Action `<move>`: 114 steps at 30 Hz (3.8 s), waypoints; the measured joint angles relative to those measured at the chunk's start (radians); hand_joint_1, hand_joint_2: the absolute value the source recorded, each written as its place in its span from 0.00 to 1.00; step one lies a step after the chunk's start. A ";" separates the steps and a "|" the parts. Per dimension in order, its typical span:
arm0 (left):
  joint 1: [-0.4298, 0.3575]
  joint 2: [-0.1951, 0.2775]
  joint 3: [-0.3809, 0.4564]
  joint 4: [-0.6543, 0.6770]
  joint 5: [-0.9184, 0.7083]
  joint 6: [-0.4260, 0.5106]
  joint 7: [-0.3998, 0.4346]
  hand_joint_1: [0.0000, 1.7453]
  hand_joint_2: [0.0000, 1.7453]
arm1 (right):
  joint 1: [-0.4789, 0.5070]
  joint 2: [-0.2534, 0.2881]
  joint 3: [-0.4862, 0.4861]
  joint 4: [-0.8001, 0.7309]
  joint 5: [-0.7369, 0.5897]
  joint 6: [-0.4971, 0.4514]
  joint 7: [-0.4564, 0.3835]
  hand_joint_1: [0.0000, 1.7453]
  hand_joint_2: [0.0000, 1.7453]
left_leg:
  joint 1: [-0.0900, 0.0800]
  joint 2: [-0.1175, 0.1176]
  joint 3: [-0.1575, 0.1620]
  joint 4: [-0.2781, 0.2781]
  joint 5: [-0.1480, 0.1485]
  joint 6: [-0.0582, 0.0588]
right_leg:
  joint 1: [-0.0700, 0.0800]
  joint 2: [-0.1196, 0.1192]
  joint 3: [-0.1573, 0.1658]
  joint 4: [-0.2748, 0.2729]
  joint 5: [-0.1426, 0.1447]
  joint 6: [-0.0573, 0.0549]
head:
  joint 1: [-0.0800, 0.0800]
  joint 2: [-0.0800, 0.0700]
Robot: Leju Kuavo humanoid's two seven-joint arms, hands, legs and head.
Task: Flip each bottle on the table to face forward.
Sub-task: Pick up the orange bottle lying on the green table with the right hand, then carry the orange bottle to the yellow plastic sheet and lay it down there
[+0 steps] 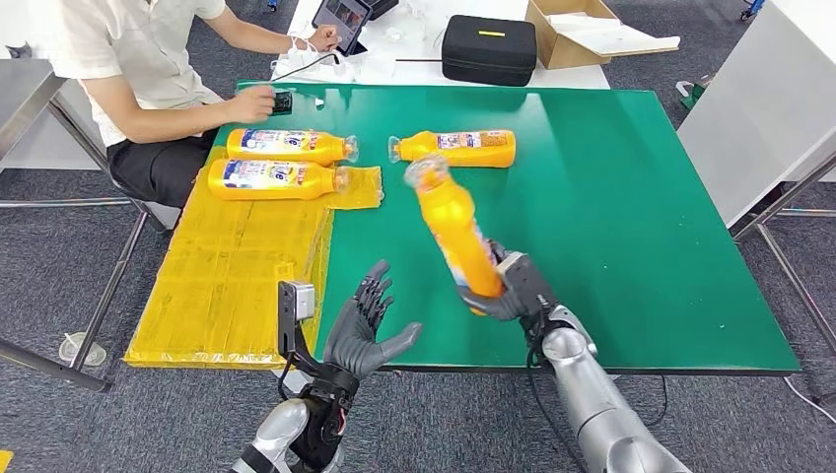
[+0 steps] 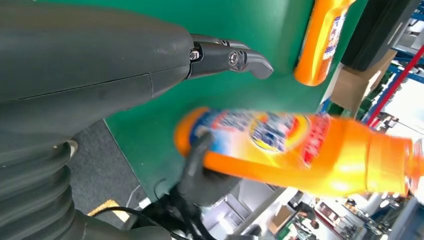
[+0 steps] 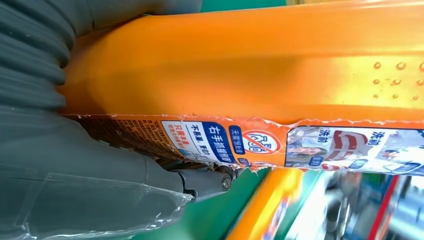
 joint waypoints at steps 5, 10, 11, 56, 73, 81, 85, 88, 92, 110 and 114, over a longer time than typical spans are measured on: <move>-0.006 -0.001 0.003 0.000 0.001 -0.003 -0.013 0.00 1.00 | 0.005 0.012 0.082 -0.001 0.025 0.049 -0.007 1.00 1.00 | 0.000 0.000 0.000 0.000 0.000 0.000 | 0.000 0.000 0.000 0.000 0.000 0.000 | 0.000 0.000; -0.028 -0.007 0.010 -0.001 0.007 -0.008 -0.028 0.00 1.00 | 0.007 0.035 0.191 -0.001 0.041 0.106 -0.027 1.00 1.00 | 0.000 0.000 0.000 0.000 0.000 0.000 | 0.000 0.000 0.000 0.000 0.000 0.000 | 0.000 0.000; -0.030 -0.008 0.014 -0.001 0.012 -0.011 -0.031 0.00 1.00 | 0.009 0.040 0.211 -0.001 0.041 0.103 -0.031 1.00 1.00 | 0.000 0.000 0.000 0.000 0.000 0.000 | 0.000 0.000 0.000 0.000 0.000 0.000 | 0.000 0.000; -0.042 0.107 0.278 -0.097 -0.841 0.492 -0.030 1.00 1.00 | 0.342 0.019 -0.006 -0.242 0.344 -0.662 0.006 0.00 0.00 | 0.000 0.000 -0.001 0.000 0.000 0.000 | 0.000 0.000 -0.002 0.000 0.000 0.000 | 0.000 0.000; -0.313 0.190 0.254 0.347 -1.423 0.089 0.208 1.00 1.00 | 0.340 0.034 -0.141 -0.221 0.478 -0.724 -0.039 0.00 0.00 | 0.000 0.003 -0.001 0.000 0.001 0.000 | 0.000 0.001 -0.002 0.000 0.001 -0.001 | 0.000 0.000; -0.430 0.197 0.245 0.529 -1.387 -0.032 0.173 0.47 1.00 | 0.300 0.058 -0.141 -0.120 0.408 -0.708 -0.095 0.00 0.00 | 0.000 0.002 0.000 0.000 0.001 0.000 | 0.000 0.000 -0.001 0.000 0.001 -0.001 | 0.000 0.000; -0.446 0.201 0.238 0.571 -1.389 -0.034 0.193 0.00 1.00 | 0.296 0.061 -0.139 -0.096 0.395 -0.688 -0.101 0.00 0.00 | 0.000 0.003 0.001 0.000 0.001 0.000 | 0.000 0.000 -0.001 0.000 0.001 -0.002 | 0.000 0.000; -0.447 0.202 0.236 0.590 -1.381 -0.044 0.207 0.00 1.00 | 0.296 0.062 -0.135 -0.088 0.394 -0.686 -0.101 0.00 0.00 | 0.000 0.003 0.001 0.000 0.001 0.000 | 0.000 0.000 -0.001 0.000 0.001 -0.002 | 0.000 0.000; -0.453 0.205 0.236 0.603 -1.372 -0.065 0.208 0.00 1.00 | 0.296 0.063 -0.133 -0.079 0.394 -0.684 -0.101 0.00 0.00 | 0.000 0.002 0.000 0.000 0.001 0.000 | 0.000 0.000 -0.001 0.000 0.001 -0.001 | 0.000 0.000; -0.268 0.227 0.206 0.208 -1.143 -0.010 0.090 0.00 1.00 | 0.316 0.051 -0.135 -0.096 0.434 -0.706 -0.088 0.00 0.00 | -0.001 0.001 -0.001 0.000 0.000 0.000 | -0.001 0.000 -0.002 0.000 0.000 0.000 | 0.000 0.000; -0.178 0.227 0.167 0.026 -1.131 0.031 0.076 0.00 1.00 | 0.317 0.038 -0.138 -0.120 0.476 -0.710 -0.063 0.00 0.00 | -0.001 0.002 -0.002 0.000 -0.001 -0.001 | -0.001 0.000 -0.002 0.000 0.000 0.000 | 0.000 0.000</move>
